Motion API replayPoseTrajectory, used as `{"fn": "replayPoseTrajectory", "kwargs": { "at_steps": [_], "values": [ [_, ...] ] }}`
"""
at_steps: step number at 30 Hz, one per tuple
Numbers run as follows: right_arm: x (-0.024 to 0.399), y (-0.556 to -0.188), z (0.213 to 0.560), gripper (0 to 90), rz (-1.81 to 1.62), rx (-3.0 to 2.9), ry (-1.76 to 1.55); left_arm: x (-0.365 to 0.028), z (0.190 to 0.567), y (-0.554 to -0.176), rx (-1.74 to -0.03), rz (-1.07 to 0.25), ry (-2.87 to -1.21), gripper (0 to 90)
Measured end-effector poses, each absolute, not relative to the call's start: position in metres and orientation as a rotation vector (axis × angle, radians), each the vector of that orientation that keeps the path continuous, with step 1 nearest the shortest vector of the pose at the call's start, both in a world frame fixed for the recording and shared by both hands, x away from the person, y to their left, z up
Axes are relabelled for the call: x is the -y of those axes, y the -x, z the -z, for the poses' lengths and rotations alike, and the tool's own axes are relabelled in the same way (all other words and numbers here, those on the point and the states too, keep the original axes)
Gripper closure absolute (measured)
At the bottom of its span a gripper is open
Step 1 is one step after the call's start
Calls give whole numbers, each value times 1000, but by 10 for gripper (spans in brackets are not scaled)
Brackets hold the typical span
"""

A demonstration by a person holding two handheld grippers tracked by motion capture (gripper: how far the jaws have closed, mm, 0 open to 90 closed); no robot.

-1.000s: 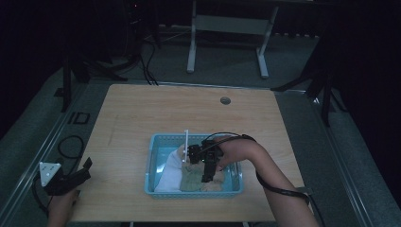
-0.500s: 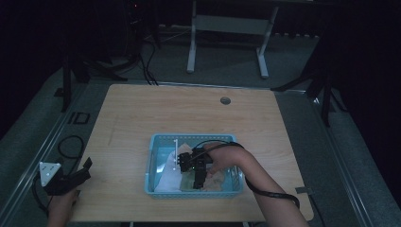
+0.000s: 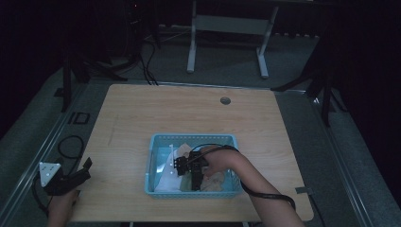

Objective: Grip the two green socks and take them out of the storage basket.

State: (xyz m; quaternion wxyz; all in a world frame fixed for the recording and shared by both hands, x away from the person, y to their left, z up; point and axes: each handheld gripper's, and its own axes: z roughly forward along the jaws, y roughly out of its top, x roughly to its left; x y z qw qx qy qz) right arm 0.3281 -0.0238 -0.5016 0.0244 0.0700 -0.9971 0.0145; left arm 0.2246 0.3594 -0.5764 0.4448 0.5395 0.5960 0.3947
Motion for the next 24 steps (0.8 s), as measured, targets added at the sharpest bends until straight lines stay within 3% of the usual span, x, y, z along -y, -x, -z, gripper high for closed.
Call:
{"fn": "replayPoseTrajectory", "kwargs": {
  "at_steps": [2,4,6,7,8,10,12,24],
  "values": [
    [23,-328,506,365,-97,3104,-200,-359,576,-225,-1477,-978,-1337,7],
    [22,-327,508,385,-111,3104,-187,-359,576,-224,-1477,-979,-1336,7],
    [21,-327,510,487,-117,3134,-168,-359,576,-225,-1479,-978,-1337,7],
    [21,-327,510,487,-117,3134,-168,-359,576,-225,-1479,-978,-1337,7],
    [21,-328,511,621,-122,3154,-162,-360,576,-225,-1480,-979,-1338,7],
    [21,-329,508,762,-121,3160,-160,-360,576,-225,-1479,-979,-1336,7],
    [22,-330,500,846,-87,3151,-173,-359,576,-224,-1479,-979,-1336,7],
    [26,-329,448,871,12,3213,-213,-360,576,-225,-1481,-980,-1337,7]
  ]
}}
